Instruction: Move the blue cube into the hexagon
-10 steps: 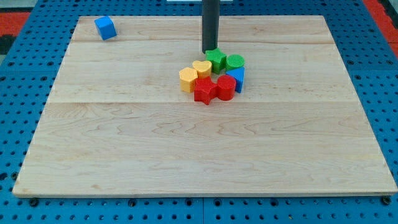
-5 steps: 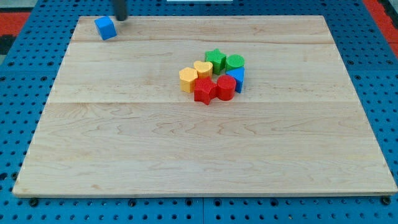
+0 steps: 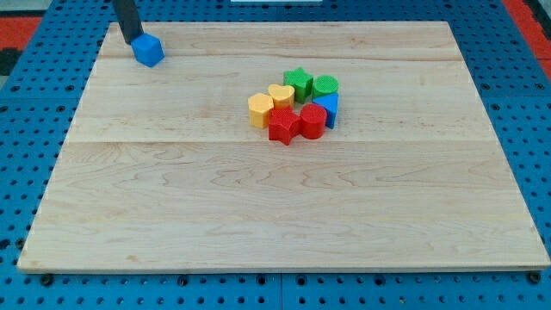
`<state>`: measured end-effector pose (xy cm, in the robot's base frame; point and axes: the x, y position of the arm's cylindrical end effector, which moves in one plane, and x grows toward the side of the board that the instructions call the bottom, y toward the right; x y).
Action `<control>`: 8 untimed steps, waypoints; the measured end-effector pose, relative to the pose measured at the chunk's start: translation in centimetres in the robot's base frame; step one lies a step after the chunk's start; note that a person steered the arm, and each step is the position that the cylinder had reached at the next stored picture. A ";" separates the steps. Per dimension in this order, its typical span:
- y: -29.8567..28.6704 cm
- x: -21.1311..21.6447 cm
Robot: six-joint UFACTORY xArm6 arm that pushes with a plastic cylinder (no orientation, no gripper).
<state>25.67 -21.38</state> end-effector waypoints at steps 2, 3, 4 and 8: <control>4.1 7.7; 4.5 11.1; 6.1 12.1; 11.9 14.3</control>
<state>40.01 -9.45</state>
